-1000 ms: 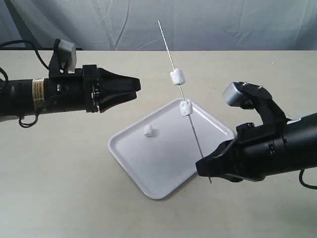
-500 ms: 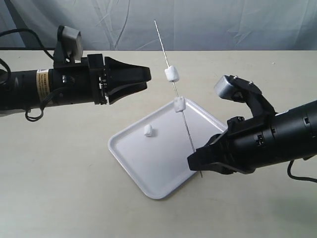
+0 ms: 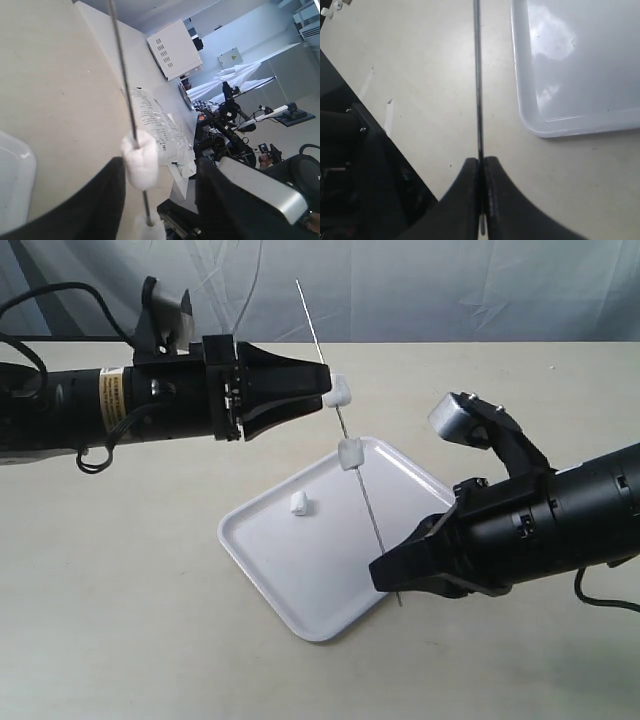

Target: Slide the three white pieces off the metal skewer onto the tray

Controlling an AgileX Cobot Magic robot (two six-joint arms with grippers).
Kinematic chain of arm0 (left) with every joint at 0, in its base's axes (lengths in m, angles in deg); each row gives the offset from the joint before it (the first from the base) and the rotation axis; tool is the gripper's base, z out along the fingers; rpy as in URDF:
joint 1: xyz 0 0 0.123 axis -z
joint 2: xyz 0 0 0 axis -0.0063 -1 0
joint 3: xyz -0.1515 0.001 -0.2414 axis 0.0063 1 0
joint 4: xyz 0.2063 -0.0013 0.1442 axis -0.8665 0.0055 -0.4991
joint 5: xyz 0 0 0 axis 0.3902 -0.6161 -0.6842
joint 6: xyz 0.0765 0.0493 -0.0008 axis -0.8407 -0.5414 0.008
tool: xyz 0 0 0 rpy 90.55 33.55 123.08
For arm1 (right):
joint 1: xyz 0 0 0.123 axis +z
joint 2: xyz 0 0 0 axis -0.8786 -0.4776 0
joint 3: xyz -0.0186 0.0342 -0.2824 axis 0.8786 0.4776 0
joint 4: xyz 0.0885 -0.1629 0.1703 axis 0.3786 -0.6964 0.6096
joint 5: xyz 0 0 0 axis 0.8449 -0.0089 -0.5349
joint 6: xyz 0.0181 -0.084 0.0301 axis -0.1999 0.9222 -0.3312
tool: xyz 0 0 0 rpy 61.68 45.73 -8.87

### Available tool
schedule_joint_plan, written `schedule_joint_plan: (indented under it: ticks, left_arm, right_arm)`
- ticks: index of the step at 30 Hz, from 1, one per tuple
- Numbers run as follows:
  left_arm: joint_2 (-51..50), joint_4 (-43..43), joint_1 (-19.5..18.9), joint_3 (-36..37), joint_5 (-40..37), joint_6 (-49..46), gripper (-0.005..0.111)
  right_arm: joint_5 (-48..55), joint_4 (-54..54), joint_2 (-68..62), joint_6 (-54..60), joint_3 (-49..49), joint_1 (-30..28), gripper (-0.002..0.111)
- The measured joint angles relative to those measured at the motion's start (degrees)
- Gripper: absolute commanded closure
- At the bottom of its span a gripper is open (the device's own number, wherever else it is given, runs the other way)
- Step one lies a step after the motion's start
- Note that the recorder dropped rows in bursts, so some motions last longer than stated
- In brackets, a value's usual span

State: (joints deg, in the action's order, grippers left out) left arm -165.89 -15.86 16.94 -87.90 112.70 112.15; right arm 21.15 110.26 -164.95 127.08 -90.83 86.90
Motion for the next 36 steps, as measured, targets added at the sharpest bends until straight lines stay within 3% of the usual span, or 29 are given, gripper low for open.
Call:
schedule_joint_plan:
  ticks: [17,19,22,23,36]
  left_arm:
    - [-3.8,1.6,0.1,-0.5,0.6,-1.3,0.063]
    - [-3.8,1.6,0.1,-0.7,0.6,-1.4,0.066]
    - [-3.8,2.0,0.1,-0.7,0.6,-1.5,0.087]
    - [-3.8,2.0,0.1,-0.7,0.6,-1.5,0.089]
    - [-3.8,2.5,0.5,-0.7,0.6,-2.5,0.090]
  right_arm:
    - [1.7,1.5,0.0,1.8,0.0,0.0,0.109]
    - [1.8,1.5,0.0,1.8,0.0,0.0,0.109]
    - [2.0,1.5,0.0,1.8,0.0,0.0,0.109]
    - [2.0,1.5,0.0,1.8,0.0,0.0,0.109]
    - [0.9,0.0,0.0,2.3,1.8,0.0,0.109]
